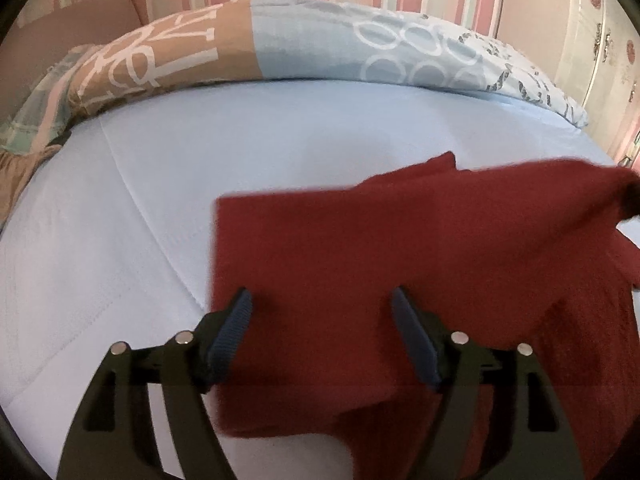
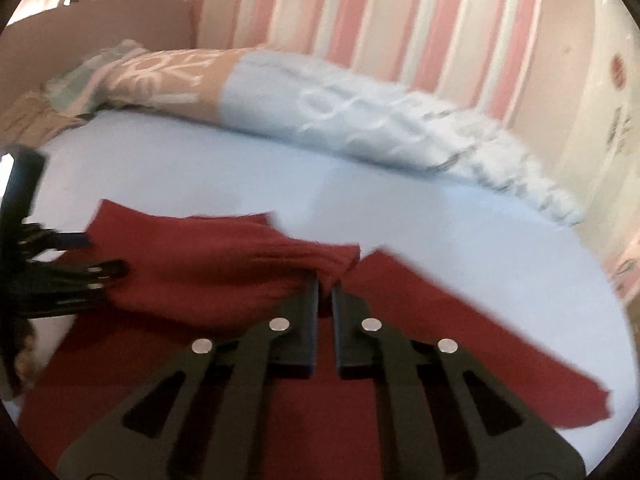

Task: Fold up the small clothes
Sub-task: 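Carry the sleeve across the sweater body and open the right tool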

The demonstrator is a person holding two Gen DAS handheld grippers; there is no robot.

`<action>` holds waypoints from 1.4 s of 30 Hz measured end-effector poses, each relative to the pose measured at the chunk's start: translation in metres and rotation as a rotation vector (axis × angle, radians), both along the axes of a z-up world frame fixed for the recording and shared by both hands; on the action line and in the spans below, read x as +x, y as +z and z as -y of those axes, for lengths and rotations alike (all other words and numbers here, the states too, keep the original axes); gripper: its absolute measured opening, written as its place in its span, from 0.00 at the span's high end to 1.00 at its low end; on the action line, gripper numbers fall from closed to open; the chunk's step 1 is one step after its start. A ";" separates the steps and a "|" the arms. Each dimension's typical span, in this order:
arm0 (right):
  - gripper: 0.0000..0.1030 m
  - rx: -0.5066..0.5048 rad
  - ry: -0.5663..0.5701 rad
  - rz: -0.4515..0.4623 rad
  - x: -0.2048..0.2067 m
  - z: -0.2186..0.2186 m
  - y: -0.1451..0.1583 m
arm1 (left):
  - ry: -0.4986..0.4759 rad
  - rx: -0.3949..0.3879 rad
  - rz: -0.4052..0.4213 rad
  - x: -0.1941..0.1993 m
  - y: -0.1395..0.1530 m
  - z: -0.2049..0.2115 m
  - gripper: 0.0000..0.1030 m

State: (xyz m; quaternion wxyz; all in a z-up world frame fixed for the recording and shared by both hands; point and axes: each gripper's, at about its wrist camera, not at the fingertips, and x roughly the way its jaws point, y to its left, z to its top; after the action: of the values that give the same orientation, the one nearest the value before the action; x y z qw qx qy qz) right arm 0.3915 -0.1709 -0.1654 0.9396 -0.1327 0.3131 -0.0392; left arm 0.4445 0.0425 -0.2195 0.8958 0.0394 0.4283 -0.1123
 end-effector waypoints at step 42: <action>0.93 0.128 -0.206 -0.244 0.020 0.110 -0.076 | -0.018 0.010 -0.063 0.003 0.007 0.024 0.25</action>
State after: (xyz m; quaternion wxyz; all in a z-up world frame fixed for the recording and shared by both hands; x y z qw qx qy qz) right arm 0.4113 -0.2814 -0.2418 0.8921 -0.0434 0.4387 -0.0988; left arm 0.4475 0.0186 -0.2126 0.8805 0.0440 0.4567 -0.1194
